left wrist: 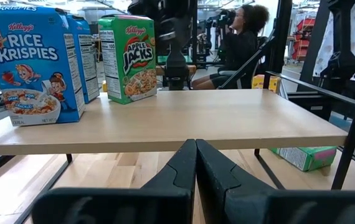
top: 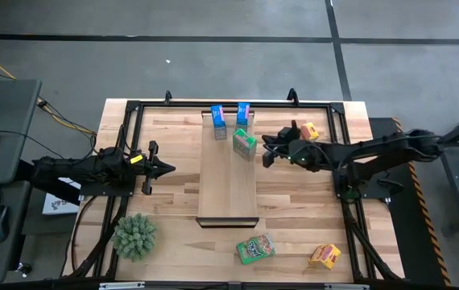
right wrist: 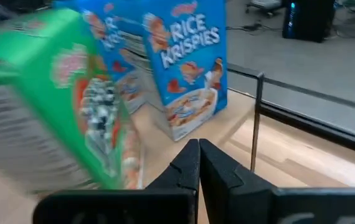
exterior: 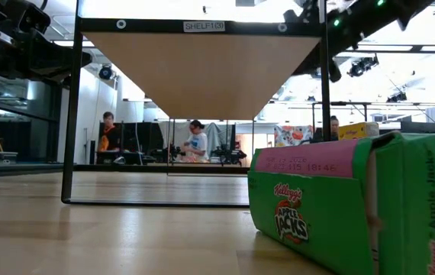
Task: Stack cereal on shelf
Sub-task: Put the top green cereal box on the shelf
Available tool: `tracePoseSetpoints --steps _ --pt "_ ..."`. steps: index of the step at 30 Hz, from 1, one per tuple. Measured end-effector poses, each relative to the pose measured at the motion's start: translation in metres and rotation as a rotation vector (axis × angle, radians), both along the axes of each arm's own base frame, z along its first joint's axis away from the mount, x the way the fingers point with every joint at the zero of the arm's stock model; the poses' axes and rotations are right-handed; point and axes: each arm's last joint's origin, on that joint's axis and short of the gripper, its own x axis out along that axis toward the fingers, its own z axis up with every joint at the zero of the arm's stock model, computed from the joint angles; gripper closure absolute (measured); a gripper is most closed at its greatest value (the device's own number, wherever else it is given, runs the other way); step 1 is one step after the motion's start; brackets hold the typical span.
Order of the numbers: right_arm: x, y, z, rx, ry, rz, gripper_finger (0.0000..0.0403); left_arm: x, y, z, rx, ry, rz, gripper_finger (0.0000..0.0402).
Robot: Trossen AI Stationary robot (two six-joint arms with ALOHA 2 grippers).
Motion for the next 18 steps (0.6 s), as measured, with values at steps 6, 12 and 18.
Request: tracePoseSetpoints --steps 6,12,18 --pt "0.017 -0.003 -0.012 0.048 -0.037 0.081 0.0402 0.0 0.0 0.0 0.0 0.0 0.0 0.0398" --pt "0.019 0.003 -0.013 0.071 -0.049 0.093 0.0403 0.0 0.0 0.0 0.0 0.0 0.0 0.0398" --pt "0.019 0.015 -0.014 0.09 -0.06 0.126 0.0403 0.0 0.0 0.0 0.0 -0.001 0.0 0.0398"
